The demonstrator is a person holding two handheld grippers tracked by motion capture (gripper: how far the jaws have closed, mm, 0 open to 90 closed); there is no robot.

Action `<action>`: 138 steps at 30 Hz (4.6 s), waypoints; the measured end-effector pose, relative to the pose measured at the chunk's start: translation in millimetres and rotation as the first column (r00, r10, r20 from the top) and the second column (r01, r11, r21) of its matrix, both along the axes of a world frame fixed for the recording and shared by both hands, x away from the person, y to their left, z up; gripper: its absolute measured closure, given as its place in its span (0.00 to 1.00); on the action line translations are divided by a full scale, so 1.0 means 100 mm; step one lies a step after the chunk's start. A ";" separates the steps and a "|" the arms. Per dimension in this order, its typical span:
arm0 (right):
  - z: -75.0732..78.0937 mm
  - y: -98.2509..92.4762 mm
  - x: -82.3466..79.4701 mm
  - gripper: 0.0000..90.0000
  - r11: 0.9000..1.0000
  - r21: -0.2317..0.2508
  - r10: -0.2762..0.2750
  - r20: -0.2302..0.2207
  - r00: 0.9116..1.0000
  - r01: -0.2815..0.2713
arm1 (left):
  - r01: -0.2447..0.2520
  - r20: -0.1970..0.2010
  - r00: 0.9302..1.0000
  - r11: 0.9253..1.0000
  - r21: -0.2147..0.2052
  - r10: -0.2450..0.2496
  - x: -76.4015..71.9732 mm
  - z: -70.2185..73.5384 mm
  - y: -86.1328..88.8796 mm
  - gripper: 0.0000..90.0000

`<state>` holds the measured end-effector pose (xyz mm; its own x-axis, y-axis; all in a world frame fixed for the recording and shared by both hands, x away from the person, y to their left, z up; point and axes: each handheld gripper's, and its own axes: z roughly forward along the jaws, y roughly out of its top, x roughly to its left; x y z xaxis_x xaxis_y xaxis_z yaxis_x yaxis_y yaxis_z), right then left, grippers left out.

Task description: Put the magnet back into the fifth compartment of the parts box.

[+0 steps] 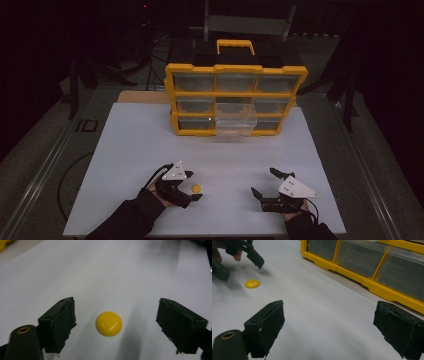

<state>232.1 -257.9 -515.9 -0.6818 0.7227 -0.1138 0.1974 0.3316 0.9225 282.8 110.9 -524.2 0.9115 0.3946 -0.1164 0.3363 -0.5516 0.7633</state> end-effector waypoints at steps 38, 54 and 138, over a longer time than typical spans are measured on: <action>-0.01 0.02 0.00 0.11 1.000 -0.004 0.008 -0.004 1.000 -0.008 | 0.086 -0.003 0.996 0.960 0.265 -0.088 0.07 0.05 -0.21 0.69; -0.01 0.02 0.00 0.11 1.000 -0.007 0.006 -0.005 1.000 -0.006 | 0.072 0.005 0.997 0.962 0.264 -0.076 0.06 0.07 -0.21 0.70; -0.01 0.01 0.01 0.11 1.000 0.003 0.007 -0.005 1.000 -0.007 | 0.224 0.133 0.960 0.960 0.165 -0.247 0.60 1.97 -0.64 0.70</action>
